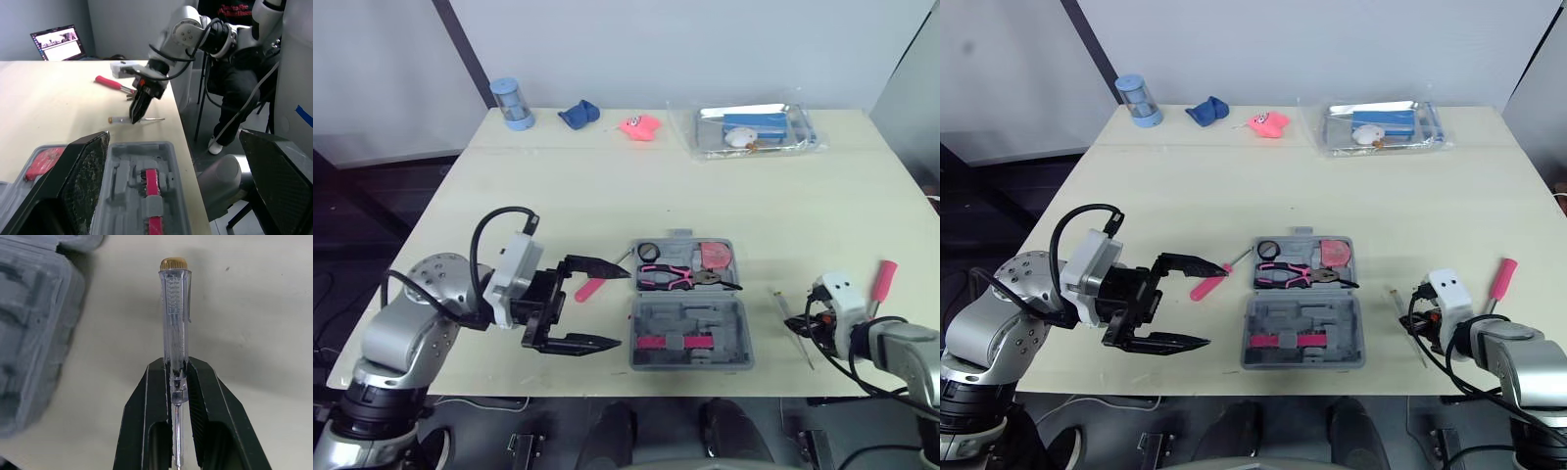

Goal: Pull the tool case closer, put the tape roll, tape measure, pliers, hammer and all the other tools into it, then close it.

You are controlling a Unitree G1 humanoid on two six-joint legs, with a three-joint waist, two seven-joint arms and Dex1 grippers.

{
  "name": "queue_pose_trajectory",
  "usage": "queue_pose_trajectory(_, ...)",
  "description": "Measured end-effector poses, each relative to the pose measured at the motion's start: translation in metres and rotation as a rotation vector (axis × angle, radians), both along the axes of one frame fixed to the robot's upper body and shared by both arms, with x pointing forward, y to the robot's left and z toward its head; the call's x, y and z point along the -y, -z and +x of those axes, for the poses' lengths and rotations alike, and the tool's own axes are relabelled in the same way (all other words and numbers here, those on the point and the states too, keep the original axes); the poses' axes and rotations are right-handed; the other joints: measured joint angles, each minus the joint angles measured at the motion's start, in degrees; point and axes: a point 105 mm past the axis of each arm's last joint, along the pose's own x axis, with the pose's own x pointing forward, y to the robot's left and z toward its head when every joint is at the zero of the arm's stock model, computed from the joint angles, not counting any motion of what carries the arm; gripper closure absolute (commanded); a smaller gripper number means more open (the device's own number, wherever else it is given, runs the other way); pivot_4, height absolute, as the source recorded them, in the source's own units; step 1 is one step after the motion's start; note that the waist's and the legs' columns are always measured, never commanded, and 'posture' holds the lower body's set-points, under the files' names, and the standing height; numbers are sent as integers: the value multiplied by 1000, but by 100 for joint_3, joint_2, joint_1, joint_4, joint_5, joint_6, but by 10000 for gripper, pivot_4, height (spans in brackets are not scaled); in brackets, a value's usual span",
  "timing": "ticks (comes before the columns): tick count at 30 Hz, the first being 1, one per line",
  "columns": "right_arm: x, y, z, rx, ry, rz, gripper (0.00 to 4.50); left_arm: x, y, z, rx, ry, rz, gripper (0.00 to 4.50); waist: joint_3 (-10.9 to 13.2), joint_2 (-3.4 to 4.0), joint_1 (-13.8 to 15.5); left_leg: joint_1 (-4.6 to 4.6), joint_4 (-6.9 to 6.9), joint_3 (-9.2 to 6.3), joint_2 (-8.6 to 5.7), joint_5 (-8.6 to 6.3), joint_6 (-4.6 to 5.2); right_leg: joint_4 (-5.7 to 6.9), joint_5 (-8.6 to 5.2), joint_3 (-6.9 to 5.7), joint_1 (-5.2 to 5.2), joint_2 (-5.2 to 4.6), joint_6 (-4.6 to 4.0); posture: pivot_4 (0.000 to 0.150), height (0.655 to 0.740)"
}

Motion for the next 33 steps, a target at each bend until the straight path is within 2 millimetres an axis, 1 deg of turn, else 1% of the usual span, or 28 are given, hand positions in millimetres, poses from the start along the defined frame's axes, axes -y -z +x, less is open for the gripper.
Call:
queue_pose_trajectory(1, 0, 0, 5, 5, 37, -2, 44500, 0, 0, 0, -1, 0, -2, 0, -1, -1, -11, 2, 0, 2, 0, 0, 0, 0, 0, 2, 0, 0, 0, 1500, 7400)
queue_pose_trajectory(5, -2, -2, 13, 11, 82, -13, 44500, 1, 1, 0, -6, 1, -12, 0, -1, -2, -23, 6, 0, 2, 1, 0, 0, 3, 0, 3, 1, 1, 0, 1500, 7400)
queue_pose_trajectory(7, -3, -2, 15, 15, 91, -21, 35395, 2, 2, -1, -11, 3, -12, 0, -1, -2, -15, 4, 0, 1, 1, 0, 0, 3, 0, 3, 1, 1, 0, 1500, 7400)
queue_pose_trajectory(8, -4, -2, 16, 18, 89, -26, 32820, 2, 3, -1, -12, 2, -12, 0, -2, -4, -15, 4, 0, 2, 1, 0, 0, 3, 0, 3, 1, 1, 0, 1500, 7400)
queue_pose_trajectory(10, -8, -3, 18, 38, 67, -27, 22929, 2, 2, 0, -11, -2, -13, 0, -5, -9, -19, 6, 0, 2, 1, 0, 0, 3, 0, 3, 1, 1, 0, 1500, 7400)
queue_pose_trajectory(11, -9, -3, 19, 49, 62, -26, 16983, 2, 3, 0, -12, -4, -13, 0, -5, -9, -17, 6, 1, 2, 1, 0, 0, 3, 0, 2, 1, 1, 0, 1500, 7400)
queue_pose_trajectory(12, -9, -4, 19, 61, 59, -24, 14325, 2, 3, -1, -15, -6, -13, 0, -5, -8, -14, 5, 1, 3, 1, 0, 0, 3, 0, 2, 1, 0, 0, 1500, 7400)
queue_pose_trajectory(13, -9, -4, 20, 75, 55, -21, 7135, 2, 4, -1, -21, -8, -13, 0, -5, -8, -12, 4, 1, 2, 1, 0, 0, 3, 0, 2, 1, 0, 0, 1500, 7400)
queue_pose_trajectory(14, -10, -4, 19, 86, 51, -19, 2476, 1, 5, -1, -25, -9, -13, 0, -5, -9, -12, 4, 1, 2, 1, 0, 0, 3, 0, 2, 1, 0, 0, 1500, 7400)
queue_pose_trajectory(15, -8, -4, 19, 101, 44, -26, 418, 1, 5, -1, -26, -11, -14, 0, -5, -8, -7, 3, 1, 2, 1, 0, 0, 3, 0, 2, 1, 0, 0, 1500, 7400)
queue_pose_trajectory(18, 0, 2, 8, 193, 9, -47, 418, -1, 7, -1, -33, -29, -17, 0, -5, -8, 36, -2, -1, -2, 0, 0, 1, -4, -1, -3, 1, -1, 1, 1500, 7400)
queue_pose_trajectory(20, 0, 7, 0, 248, -16, -38, 418, -1, 7, -1, -33, -30, -18, 0, -5, -8, 11, -1, -1, 0, 0, 0, 1, -4, 0, -2, 1, -1, 1, 1500, 7400)
queue_pose_trajectory(22, 1, 9, -4, 291, -38, -39, 418, -1, 6, -1, -31, -28, -19, 0, -5, -7, -22, 6, -1, 7, 1, 0, 1, -1, 0, 5, 1, 0, 1, 1500, 7400)
queue_pose_trajectory(25, 1, 13, -6, 341, -62, -25, 418, -1, 6, -1, -30, -28, -19, 0, -4, -6, -40, 10, -1, 8, 3, 0, 1, 3, -1, 7, 1, 2, 1, 1500, 7400)
queue_pose_trajectory(28, 1, 14, -3, 382, -72, -13, 418, -1, 6, 0, -32, -28, -19, 0, -4, -6, -20, 8, -1, 9, 3, 0, 1, 3, -1, 7, 1, 1, 1, 1500, 7400)
queue_pose_trajectory(30, 0, 18, -1, 401, -82, 8, 418, -2, 6, 1, -33, -27, -19, 0, -4, -7, -10, 8, 0, 9, 3, 0, 1, 2, -1, 7, 1, 1, 1, 1500, 7400)
queue_pose_trajectory(31, 0, 19, -2, 399, -83, 10, 2696, -2, 6, 1, -32, -25, -19, 0, -4, -6, -10, 8, -1, 8, 3, 0, 1, 2, -1, 7, 1, 1, 1, 1500, 7400)
queue_pose_trajectory(32, -1, 20, 0, 410, -88, 15, 5944, -2, 5, 1, -30, -22, -19, 0, -4, -6, -9, 9, -1, 9, 3, 0, 1, 2, -1, 7, 2, 1, 1, 1500, 7400)
queue_pose_trajectory(33, 1, 21, 1, 417, -87, 13, 7945, -2, 5, 1, -30, -21, -19, 0, -4, -7, -17, 10, -1, 9, 3, 0, 1, 3, -1, 8, 2, 1, 1, 1500, 7400)
